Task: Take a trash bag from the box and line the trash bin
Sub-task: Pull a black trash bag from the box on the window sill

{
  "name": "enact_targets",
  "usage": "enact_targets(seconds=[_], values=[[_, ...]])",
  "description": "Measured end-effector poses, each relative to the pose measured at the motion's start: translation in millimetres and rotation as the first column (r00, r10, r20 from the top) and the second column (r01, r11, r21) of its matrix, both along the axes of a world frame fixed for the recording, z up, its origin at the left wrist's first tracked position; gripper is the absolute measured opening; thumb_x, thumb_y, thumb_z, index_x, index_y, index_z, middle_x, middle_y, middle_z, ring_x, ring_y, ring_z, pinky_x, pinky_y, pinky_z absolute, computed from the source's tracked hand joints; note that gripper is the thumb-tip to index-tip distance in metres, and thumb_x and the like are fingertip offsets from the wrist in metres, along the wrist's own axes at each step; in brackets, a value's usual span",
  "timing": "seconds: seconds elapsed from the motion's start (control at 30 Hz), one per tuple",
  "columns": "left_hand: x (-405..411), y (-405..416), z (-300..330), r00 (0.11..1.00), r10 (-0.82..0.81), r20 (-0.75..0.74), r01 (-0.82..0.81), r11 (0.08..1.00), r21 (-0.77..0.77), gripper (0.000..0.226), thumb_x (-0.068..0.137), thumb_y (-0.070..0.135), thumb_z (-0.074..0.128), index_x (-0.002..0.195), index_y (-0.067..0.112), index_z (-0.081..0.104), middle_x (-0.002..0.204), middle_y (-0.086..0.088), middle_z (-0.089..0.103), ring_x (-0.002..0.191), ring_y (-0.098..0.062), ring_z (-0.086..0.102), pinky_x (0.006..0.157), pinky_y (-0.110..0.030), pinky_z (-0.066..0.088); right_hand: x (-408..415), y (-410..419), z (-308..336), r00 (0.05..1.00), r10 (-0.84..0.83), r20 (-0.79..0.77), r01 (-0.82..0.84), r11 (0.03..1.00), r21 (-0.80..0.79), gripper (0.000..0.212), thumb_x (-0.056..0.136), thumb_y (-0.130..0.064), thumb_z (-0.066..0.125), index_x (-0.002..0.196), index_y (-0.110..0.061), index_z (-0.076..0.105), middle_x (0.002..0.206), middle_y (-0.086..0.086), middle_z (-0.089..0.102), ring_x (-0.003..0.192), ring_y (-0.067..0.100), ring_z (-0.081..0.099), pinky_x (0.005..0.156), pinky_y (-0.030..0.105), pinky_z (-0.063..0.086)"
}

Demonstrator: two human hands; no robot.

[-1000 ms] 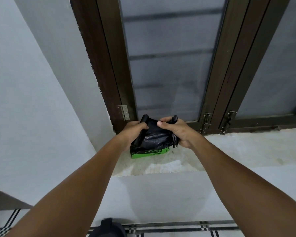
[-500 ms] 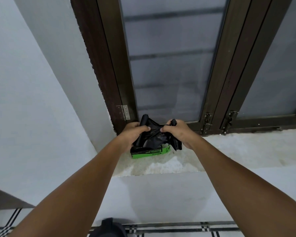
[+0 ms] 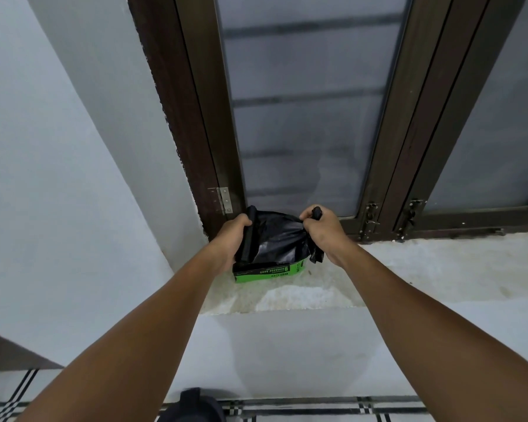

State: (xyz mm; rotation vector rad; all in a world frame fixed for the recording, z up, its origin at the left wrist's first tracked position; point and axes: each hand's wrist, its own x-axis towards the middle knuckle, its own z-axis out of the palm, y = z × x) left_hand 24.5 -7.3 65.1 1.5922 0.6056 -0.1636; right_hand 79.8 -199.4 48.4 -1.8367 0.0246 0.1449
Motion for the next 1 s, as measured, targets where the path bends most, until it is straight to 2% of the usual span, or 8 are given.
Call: enact_targets(seconds=[0.17,0.23,0.37,0.5,0.67,0.77,0.9,1.0], values=[[1.6,2.1,-5.9,0.997,-0.069,0.026,0.068,0.997,0.044,0.05,0.087,0.055,0.067,0.122,0.019,0.067,0.116,-0.004,0.071,0.107,-0.025,0.067,0.096,-0.04,0.053,0.7,2.1,3.2,0.999,-0.044,-0.028,0.047,0.992,0.116,0.012,0.095,-0.009,0.052,0.089,-0.014,0.062,0.085,0.004,0.06,0.08,0.02,0.055,0.074,0.033,0.044],[1.5,1.9,-8.0,0.993,-0.104,0.064,0.098,0.991,0.092,0.037,0.09,0.038,0.074,0.12,0.017,0.068,0.11,-0.005,0.073,0.1,-0.023,0.07,0.082,-0.034,0.057,0.5,1.4,2.3,1.0,-0.007,-0.021,0.009,0.993,0.12,0.008,0.092,-0.018,0.064,0.086,-0.012,0.063,0.082,0.007,0.062,0.08,0.022,0.06,0.073,0.033,0.047],[2.8,2.3,-9.6,0.991,-0.103,0.085,0.095,0.991,0.095,0.027,0.09,0.016,0.074,0.117,0.016,0.068,0.107,-0.008,0.075,0.091,-0.022,0.073,0.061,-0.027,0.058,-0.5,-1.6,0.7,0.994,0.091,0.059,-0.087,0.994,-0.064,0.038,0.078,-0.038,0.086,0.089,-0.005,0.071,0.084,0.005,0.075,0.078,0.017,0.071,0.069,0.03,0.055],[4.9,2.3,-10.0,0.994,-0.081,0.078,0.071,0.99,0.125,0.019,0.092,0.017,0.066,0.111,0.018,0.068,0.103,-0.007,0.072,0.09,-0.024,0.068,0.072,-0.031,0.056,0.4,-2.5,-0.7,0.991,0.106,0.078,-0.086,0.97,-0.226,0.03,0.079,-0.03,0.086,0.074,-0.01,0.065,0.073,0.001,0.067,0.07,0.018,0.063,0.06,0.029,0.046],[4.9,4.2,-8.5,0.998,-0.023,0.052,0.016,0.992,0.128,0.012,0.094,0.026,0.054,0.093,0.022,0.066,0.1,-0.009,0.068,0.093,-0.029,0.063,0.079,-0.038,0.048,2.9,-4.1,-2.1,0.998,0.027,0.057,-0.019,0.992,-0.128,0.026,0.082,-0.02,0.079,0.069,-0.015,0.057,0.069,0.004,0.06,0.069,0.021,0.058,0.065,0.032,0.045],[4.9,5.7,-8.0,1.0,0.002,0.03,-0.005,0.994,0.111,0.017,0.091,0.031,0.051,0.095,0.022,0.065,0.11,-0.013,0.069,0.104,-0.034,0.065,0.094,-0.046,0.052,2.7,-6.2,-1.9,0.999,0.01,0.042,-0.006,0.997,-0.079,0.023,0.082,-0.014,0.075,0.072,-0.014,0.055,0.068,0.006,0.055,0.067,0.021,0.055,0.063,0.031,0.043],[6.4,5.8,-12.3,0.997,-0.031,0.068,0.024,0.995,0.1,0.012,0.094,0.023,0.06,0.1,0.016,0.068,0.104,-0.01,0.071,0.09,-0.027,0.068,0.076,-0.035,0.054,3.1,-4.3,-1.8,1.0,-0.001,0.001,0.001,1.0,0.024,0.022,0.084,0.001,0.07,0.076,-0.016,0.059,0.07,0.003,0.06,0.067,0.017,0.057,0.06,0.026,0.047],[6.2,5.7,-14.8,0.991,-0.053,0.119,0.039,0.993,0.113,0.022,0.089,0.02,0.075,0.107,0.013,0.067,0.104,-0.009,0.074,0.091,-0.026,0.073,0.079,-0.042,0.062,5.4,-2.5,-2.0,1.0,-0.004,-0.02,0.005,0.998,0.065,0.022,0.087,0.004,0.068,0.091,-0.017,0.068,0.083,0.001,0.067,0.079,0.017,0.063,0.071,0.026,0.054]])
